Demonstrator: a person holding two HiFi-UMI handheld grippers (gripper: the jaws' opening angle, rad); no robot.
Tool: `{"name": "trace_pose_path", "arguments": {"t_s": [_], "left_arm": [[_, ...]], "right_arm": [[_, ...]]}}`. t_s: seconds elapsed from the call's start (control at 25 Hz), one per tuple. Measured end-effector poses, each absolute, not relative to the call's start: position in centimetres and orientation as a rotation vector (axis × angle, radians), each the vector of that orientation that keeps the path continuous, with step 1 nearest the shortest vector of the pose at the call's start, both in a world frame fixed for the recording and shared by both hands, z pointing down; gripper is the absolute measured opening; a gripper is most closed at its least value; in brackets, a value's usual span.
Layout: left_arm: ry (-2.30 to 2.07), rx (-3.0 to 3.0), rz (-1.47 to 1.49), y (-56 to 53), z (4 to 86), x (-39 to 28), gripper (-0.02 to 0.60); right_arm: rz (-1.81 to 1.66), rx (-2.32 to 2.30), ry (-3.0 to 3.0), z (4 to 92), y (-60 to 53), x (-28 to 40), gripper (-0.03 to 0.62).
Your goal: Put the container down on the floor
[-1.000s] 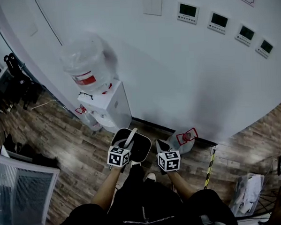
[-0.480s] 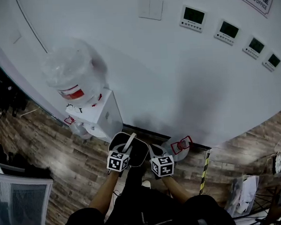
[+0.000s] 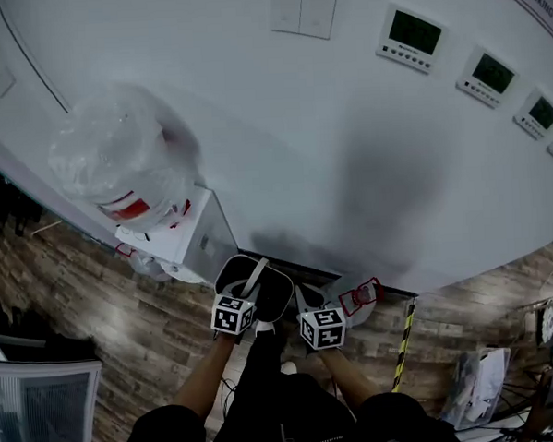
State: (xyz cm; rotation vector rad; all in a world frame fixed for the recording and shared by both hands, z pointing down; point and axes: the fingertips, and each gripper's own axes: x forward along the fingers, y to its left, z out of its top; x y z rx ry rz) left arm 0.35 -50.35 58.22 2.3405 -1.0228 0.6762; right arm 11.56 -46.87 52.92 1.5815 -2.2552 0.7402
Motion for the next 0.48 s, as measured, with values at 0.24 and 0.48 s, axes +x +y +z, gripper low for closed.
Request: {"name": "trace_pose_path", "arguments": {"t_s": [0.24,0.48], "left_arm": [[-1.044,2.336,0.668,-53.3,60.8,0.0,0.067],[-1.054,2.322,0.662,-56.0,63.7,-0.4,0.067]], "right_arm": [[0.777,1.584,-2.24,55.9,-48.0,11.7,0.011],[0.806,1.565,-2.227,60.1,-48.8,11.1,0.011]]}}
